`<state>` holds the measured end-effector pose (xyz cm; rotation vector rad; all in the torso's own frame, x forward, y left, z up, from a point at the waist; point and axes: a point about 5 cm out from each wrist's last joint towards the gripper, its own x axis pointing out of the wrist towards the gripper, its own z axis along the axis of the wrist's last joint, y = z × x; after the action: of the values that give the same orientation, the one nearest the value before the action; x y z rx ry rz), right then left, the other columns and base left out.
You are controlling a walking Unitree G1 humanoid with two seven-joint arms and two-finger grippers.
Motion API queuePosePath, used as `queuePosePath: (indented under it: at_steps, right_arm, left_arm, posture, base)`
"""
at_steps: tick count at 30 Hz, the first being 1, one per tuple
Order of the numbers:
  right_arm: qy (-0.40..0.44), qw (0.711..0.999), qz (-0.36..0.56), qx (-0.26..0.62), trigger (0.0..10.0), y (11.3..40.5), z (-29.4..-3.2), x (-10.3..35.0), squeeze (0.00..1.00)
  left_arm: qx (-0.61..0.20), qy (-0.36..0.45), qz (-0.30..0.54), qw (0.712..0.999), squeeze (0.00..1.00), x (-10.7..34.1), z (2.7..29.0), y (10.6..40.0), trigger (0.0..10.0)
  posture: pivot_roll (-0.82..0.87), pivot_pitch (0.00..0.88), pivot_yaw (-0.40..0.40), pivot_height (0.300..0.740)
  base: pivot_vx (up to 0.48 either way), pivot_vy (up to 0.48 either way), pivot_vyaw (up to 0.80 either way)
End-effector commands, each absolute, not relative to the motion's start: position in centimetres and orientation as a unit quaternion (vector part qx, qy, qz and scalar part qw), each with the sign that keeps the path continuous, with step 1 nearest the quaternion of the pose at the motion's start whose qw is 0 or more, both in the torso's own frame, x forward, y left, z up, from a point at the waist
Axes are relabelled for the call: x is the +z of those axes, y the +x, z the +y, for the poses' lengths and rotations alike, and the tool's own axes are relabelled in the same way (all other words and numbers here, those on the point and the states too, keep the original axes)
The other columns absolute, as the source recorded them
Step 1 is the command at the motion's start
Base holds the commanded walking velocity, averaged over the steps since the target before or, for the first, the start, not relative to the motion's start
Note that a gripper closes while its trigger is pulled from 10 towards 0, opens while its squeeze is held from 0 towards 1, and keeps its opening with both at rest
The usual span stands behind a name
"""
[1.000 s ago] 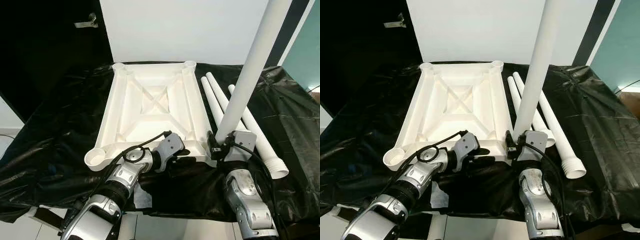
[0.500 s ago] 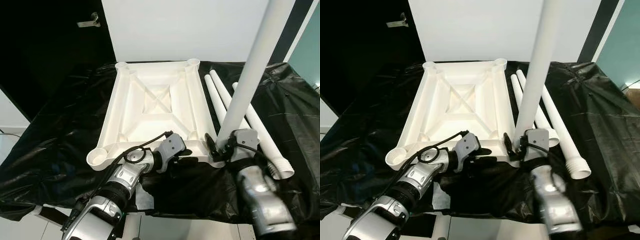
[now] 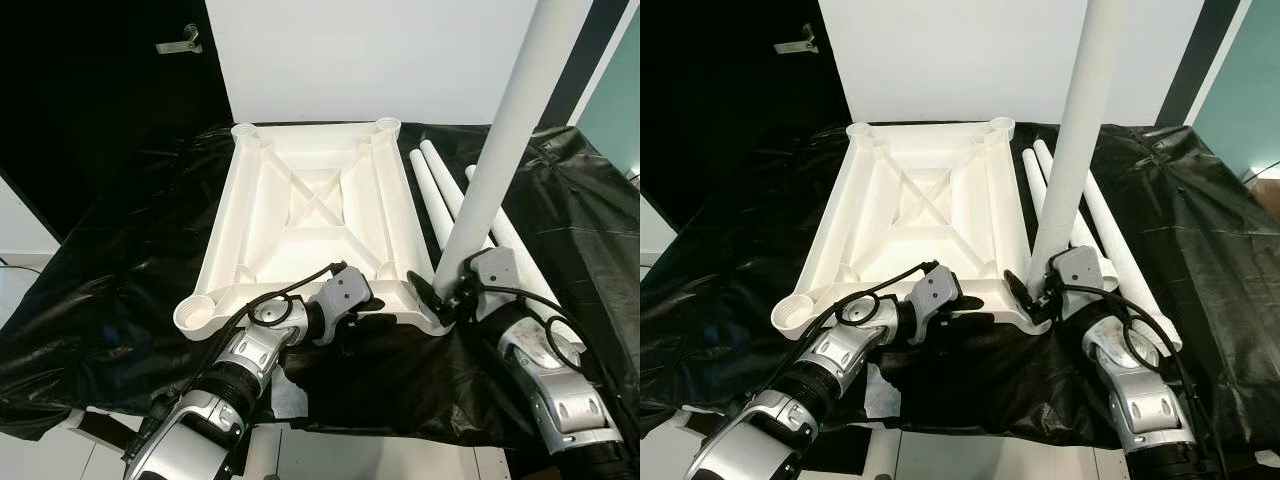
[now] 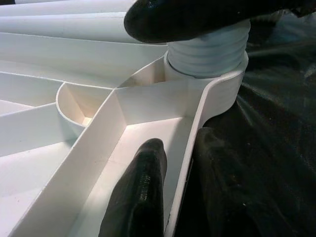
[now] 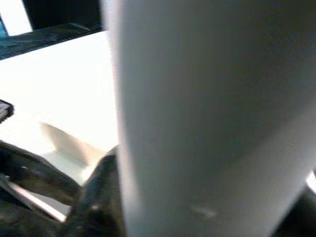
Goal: Building children table
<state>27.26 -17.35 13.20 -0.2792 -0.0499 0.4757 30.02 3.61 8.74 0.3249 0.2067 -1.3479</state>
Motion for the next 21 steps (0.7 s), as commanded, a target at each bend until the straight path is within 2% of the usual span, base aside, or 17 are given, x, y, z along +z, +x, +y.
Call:
queuePosePath:
  at_steps: [1,6,10,13,16,17,20,21]
  right_arm:
    - [-0.149,0.964,0.002,0.219,0.0,27.4,-18.5,12.5,0.0]
    - [-0.087,0.983,0.019,0.163,0.0,27.0,-18.4,11.3,0.0]
    - [-0.076,0.987,0.024,0.141,0.0,26.8,-18.2,10.8,0.0]
    - [-0.04,0.997,0.021,0.066,0.0,26.2,-17.7,10.0,0.0]
    - [-0.026,0.999,0.018,0.042,0.0,26.0,-17.5,9.8,0.0]
    - [-0.003,1.0,0.013,-0.003,0.0,26.0,-17.6,9.7,0.0]
    - [0.011,0.999,0.011,-0.029,0.0,26.0,-17.6,9.6,0.0]
    - [0.039,0.998,-0.002,-0.058,0.0,26.1,-17.7,9.7,0.0]
  left_arm:
    - [-0.637,0.157,0.178,0.733,0.0,5.4,4.6,28.4,10.0]
    - [-0.636,0.157,0.18,0.734,0.0,5.3,4.8,28.4,10.0]
    - [-0.636,0.158,0.18,0.734,0.0,5.3,4.8,28.5,10.0]
    - [-0.635,0.159,0.178,0.734,0.0,5.4,4.9,28.5,10.0]
    - [-0.636,0.159,0.178,0.734,0.0,5.5,5.0,28.6,10.0]
    - [-0.636,0.159,0.178,0.734,0.0,5.5,5.0,28.5,10.0]
    - [-0.637,0.159,0.178,0.733,0.0,5.4,5.0,28.5,10.0]
    - [-0.639,0.159,0.178,0.731,0.0,5.4,4.9,28.4,10.0]
  posture:
    - [-0.08,0.0,0.009,0.74]
    - [-0.08,0.0,0.014,0.74]
    - [-0.08,0.0,0.014,0.74]
    - [-0.07,0.0,0.017,0.74]
    - [-0.07,0.0,0.017,0.74]
    - [-0.07,0.0,0.019,0.74]
    - [-0.07,0.0,0.019,0.74]
    - [-0.07,0.003,0.021,0.74]
  base:
    - [0.0,0.0,0.0]
    - [0.0,0.0,0.0]
    - [0.0,0.0,0.0]
    - [0.0,0.0,0.0]
    - [0.0,0.0,0.0]
    - [0.0,0.0,0.0]
    - [0.0,0.0,0.0]
    - [0.0,0.0,0.0]
